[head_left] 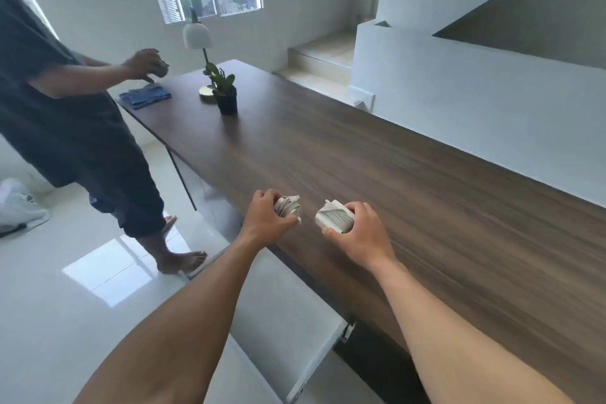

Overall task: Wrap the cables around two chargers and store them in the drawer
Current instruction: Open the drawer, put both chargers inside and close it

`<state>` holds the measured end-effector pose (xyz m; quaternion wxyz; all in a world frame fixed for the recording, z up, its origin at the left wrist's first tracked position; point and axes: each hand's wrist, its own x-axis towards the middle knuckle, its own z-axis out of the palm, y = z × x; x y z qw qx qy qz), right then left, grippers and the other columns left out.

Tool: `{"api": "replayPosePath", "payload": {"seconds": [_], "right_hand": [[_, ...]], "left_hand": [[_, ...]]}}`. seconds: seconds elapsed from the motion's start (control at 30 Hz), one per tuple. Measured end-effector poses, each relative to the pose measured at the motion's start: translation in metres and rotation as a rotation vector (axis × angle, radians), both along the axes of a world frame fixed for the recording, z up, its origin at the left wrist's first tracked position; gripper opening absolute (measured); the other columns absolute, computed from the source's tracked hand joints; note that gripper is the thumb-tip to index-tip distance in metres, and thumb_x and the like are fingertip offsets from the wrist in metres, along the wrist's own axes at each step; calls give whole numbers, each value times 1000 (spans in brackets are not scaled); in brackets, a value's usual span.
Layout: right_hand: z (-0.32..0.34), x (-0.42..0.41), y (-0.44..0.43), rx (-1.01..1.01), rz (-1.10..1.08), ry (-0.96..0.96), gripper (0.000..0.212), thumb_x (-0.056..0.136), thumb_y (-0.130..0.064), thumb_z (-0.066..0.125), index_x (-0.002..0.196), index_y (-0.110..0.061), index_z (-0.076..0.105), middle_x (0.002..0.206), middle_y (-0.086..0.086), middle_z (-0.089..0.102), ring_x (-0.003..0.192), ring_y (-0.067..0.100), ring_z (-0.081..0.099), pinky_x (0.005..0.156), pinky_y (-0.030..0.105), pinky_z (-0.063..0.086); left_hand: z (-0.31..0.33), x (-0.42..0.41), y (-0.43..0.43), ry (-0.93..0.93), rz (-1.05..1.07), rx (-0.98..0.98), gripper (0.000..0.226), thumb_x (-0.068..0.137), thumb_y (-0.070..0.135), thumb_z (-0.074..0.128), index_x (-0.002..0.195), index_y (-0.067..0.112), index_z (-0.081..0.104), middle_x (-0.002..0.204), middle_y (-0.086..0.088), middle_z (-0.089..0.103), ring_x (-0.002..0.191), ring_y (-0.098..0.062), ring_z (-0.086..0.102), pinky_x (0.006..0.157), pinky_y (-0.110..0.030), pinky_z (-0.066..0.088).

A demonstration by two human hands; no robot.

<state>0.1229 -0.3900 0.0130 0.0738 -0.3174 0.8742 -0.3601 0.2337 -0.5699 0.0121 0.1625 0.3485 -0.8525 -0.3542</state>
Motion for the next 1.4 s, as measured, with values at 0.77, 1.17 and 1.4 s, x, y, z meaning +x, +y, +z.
{"api": "replayPosePath", "payload": {"seconds": [0.77,1.17,1.4], "right_hand": [[-112,175,-120,252,34,-265,55,67,-56,72,107,-30,44,101,-11,45,99,13,50,81,35,57],[-265,183,-87,489,-105,-649,48,72,-38,75,111,-18,57,103,-5,59,92,14,58,76,27,46],[-396,148,-79,625,-205,-945,56,70,-60,68,102,-14,65,98,5,69,92,25,67,81,36,55]], "left_hand": [[-134,180,-109,-166,112,245,46,69,43,80,100,18,57,95,2,60,82,-19,60,61,-25,40],[-304,205,-60,-385,134,483,54,73,48,75,114,18,57,110,-2,58,92,-23,61,77,-32,46],[-414,147,-68,-356,-41,391,58,75,43,74,123,18,52,116,-7,54,92,-33,62,80,-43,52]]}}
